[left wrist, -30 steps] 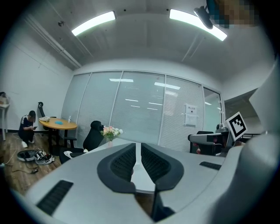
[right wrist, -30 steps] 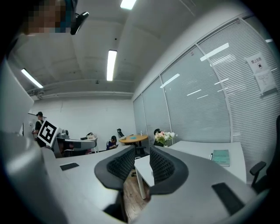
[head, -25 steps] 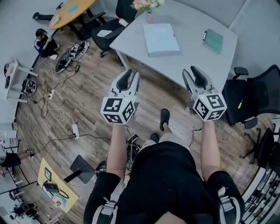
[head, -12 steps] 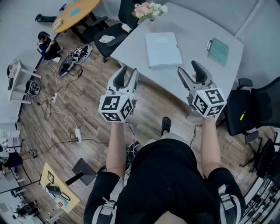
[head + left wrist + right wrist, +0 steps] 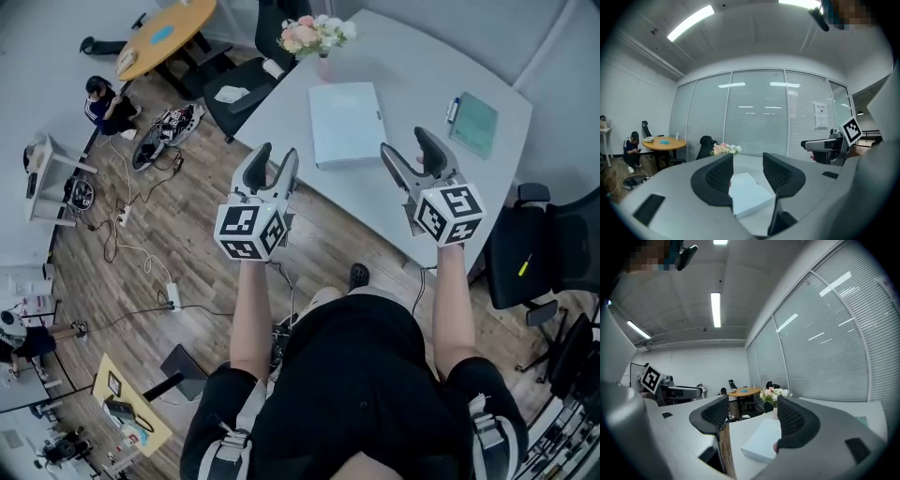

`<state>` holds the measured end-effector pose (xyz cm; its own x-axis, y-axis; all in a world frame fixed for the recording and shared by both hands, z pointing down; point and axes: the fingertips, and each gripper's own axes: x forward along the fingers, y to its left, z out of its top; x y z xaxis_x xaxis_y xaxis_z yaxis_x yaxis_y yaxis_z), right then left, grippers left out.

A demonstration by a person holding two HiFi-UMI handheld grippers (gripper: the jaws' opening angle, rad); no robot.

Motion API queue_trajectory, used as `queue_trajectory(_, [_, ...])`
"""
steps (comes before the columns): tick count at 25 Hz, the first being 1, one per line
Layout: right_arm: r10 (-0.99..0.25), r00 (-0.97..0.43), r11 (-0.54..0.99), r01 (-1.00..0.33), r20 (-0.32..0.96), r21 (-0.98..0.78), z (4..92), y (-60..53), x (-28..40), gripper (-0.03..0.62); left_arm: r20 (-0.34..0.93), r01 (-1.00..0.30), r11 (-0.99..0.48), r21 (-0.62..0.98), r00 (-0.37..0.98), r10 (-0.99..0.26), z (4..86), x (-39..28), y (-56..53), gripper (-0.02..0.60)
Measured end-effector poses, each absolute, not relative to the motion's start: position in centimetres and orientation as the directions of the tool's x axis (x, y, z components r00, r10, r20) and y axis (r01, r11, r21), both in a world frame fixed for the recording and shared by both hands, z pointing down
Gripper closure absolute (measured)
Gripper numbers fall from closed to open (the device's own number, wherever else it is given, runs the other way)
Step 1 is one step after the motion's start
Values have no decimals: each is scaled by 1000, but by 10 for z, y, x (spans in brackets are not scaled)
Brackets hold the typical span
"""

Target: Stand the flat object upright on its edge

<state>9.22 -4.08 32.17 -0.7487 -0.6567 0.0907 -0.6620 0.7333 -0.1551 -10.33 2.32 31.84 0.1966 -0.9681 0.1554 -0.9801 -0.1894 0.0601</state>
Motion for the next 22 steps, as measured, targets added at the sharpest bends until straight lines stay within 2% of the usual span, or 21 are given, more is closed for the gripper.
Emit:
queue_trajectory(7, [-656,-746,724,-664,111,-184,340,-88,112,261,200,-984,-164,73,175,-964,344,-91,-7,382])
queue_trajectory(22, [-641,-742,718,-671,198,-188,374,-152,76,258,249,-980,-154,124,181,-951,383,-131,-83,368])
